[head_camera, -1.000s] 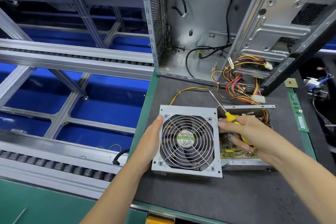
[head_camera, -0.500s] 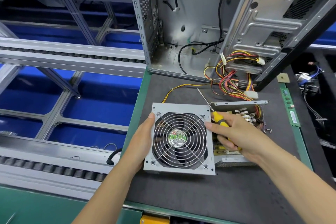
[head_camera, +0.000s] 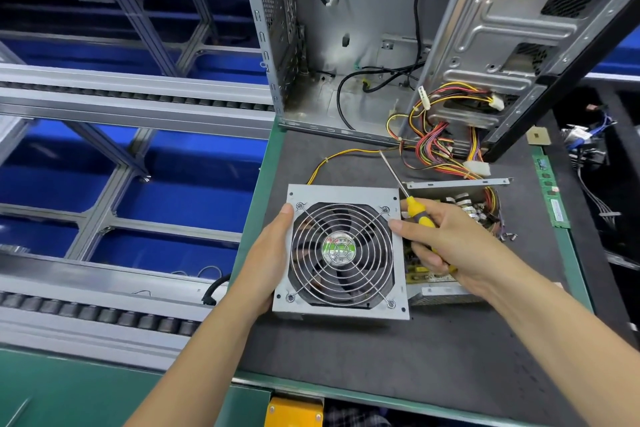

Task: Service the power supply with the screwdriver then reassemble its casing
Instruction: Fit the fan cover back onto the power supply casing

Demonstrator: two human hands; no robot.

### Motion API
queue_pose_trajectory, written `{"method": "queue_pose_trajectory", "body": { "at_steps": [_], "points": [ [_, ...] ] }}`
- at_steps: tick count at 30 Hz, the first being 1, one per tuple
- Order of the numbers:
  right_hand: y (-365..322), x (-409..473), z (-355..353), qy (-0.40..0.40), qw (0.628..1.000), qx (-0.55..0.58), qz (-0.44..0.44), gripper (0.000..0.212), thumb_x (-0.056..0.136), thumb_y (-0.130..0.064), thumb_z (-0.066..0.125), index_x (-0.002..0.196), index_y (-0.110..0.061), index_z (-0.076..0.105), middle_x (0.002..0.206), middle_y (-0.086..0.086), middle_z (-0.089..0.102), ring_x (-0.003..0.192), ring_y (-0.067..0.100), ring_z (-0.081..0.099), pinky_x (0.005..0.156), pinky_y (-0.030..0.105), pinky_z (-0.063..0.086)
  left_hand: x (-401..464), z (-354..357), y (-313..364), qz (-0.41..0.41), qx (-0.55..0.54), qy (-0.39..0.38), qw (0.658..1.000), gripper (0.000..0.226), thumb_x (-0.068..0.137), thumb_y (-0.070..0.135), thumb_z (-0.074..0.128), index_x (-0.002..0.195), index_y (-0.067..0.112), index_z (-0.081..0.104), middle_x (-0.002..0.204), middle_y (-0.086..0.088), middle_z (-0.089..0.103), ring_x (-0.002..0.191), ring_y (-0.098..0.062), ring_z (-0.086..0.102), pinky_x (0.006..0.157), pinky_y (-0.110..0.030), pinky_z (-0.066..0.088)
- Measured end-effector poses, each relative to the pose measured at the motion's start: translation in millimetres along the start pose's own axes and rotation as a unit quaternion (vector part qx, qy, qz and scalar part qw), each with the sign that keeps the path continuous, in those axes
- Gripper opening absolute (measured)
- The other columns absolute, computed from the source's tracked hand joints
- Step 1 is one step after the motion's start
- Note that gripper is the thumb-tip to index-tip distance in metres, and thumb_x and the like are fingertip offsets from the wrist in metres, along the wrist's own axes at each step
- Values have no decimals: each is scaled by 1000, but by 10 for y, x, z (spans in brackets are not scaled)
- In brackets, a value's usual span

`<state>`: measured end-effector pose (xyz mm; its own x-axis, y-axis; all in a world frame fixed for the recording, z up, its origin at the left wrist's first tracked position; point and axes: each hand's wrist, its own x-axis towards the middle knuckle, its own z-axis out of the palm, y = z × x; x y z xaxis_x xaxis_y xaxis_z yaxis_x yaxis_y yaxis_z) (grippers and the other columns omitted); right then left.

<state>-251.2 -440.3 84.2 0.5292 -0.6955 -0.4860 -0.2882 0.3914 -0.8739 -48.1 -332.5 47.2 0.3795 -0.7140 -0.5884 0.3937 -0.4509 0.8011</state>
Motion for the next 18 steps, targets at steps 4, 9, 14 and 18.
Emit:
{"method": "queue_pose_trajectory", "body": {
  "at_steps": [4, 9, 14, 18],
  "points": [
    [7, 6, -6, 1, 1000, 4, -3, 22, 89, -9, 61, 111, -6, 63, 35, -4, 34, 28, 6, 26, 33, 13, 20, 0, 3, 1, -4, -8, 1, 1000, 43, 97, 54, 42, 81, 34, 76, 86, 6, 77, 73, -9, 73, 45, -15, 50],
    [46, 26, -22, 4, 1000, -1, -16, 17, 88, -12, 63, 105, -12, 67, 35, -1, 34, 28, 8, 25, 34, 12, 22, 3, -1, 5, -12, -4, 2, 1000, 46, 97, 57, 40, 71, 45, 76, 82, 7, 77, 71, -10, 73, 46, -17, 51],
    [85, 42, -33, 14, 1000, -16, -18, 12, 88, -18, 65, 96, -9, 66, 35, 2, 35, 28, 9, 26, 35, 13, 22, -21, 15, 39, -10, 3, 9, 1000, 49, 98, 57, 37, 67, 50, 74, 80, 9, 76, 70, -7, 72, 44, -15, 49],
    [100, 40, -30, 20, 999, -26, -17, 8, 88, -22, 65, 85, -14, 67, 35, 4, 36, 29, 10, 25, 35, 15, 23, -22, 20, 49, -23, -1, 13, 1000, 48, 97, 58, 37, 68, 49, 74, 80, 8, 76, 69, -9, 73, 45, -16, 50]
  ]
}}
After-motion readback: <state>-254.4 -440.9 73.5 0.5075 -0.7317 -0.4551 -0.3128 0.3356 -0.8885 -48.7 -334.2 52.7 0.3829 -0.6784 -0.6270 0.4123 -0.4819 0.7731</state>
